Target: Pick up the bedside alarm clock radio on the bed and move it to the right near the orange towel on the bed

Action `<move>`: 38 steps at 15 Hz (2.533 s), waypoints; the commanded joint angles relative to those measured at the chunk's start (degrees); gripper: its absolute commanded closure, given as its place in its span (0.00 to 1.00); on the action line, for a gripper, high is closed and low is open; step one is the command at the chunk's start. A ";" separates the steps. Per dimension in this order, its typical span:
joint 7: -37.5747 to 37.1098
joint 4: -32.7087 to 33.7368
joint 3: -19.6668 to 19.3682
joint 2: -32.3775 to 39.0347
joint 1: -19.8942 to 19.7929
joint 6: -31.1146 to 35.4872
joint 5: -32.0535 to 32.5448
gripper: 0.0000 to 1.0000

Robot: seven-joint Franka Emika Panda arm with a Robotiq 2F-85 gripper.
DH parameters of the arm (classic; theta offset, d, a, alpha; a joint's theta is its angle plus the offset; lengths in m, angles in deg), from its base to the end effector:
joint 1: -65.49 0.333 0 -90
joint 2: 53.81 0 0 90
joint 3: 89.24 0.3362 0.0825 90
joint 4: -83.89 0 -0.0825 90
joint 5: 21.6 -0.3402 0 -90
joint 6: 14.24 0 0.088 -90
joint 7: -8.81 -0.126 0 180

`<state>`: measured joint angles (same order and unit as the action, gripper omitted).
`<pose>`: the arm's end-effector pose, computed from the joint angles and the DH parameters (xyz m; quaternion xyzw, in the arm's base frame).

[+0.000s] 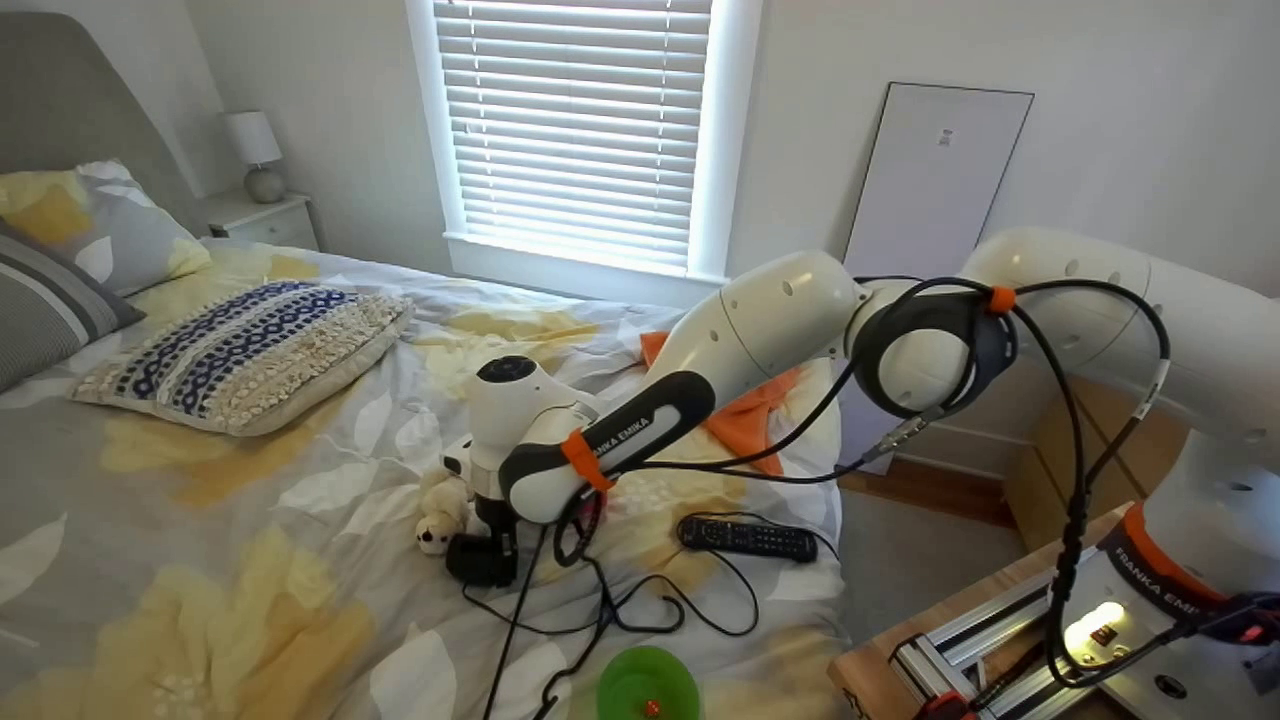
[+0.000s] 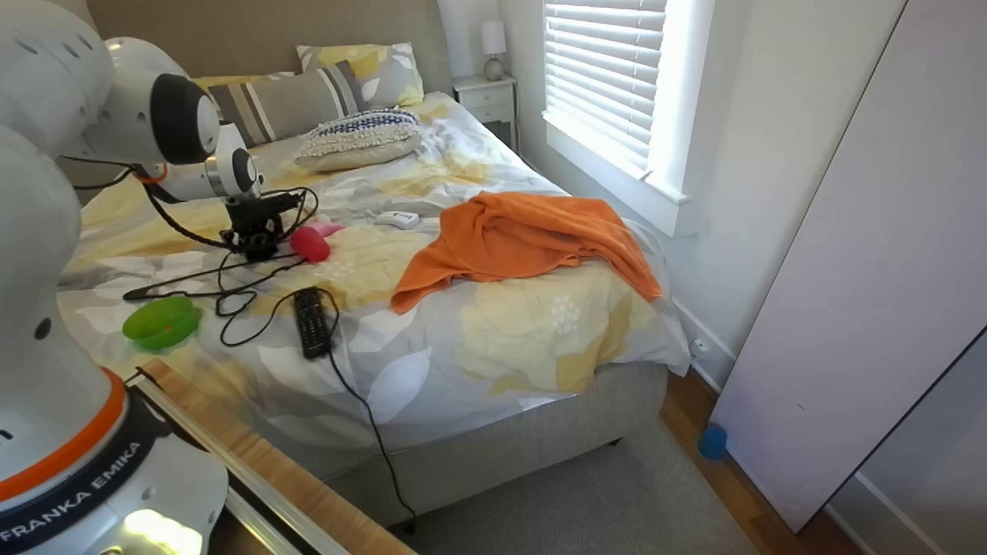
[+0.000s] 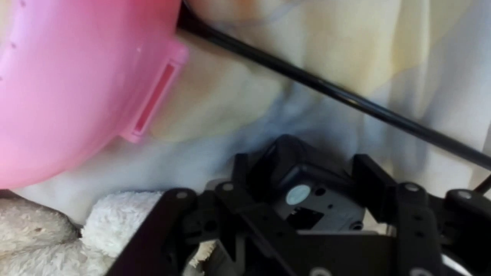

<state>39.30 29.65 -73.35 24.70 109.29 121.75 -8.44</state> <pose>0.4559 0.5995 0.0437 -0.7289 -0.6813 -0.0344 0.0585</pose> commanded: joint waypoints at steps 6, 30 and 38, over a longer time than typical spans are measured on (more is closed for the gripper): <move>-2.66 1.56 -0.79 -3.65 0.46 -11.77 -0.31 0.56; -34.40 -35.50 -3.91 -34.38 -7.94 -20.61 -4.63 0.56; -33.52 -39.05 -2.69 -34.06 -13.60 -27.28 -7.79 0.56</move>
<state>4.35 -7.53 -77.49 -8.52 97.86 96.11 -15.43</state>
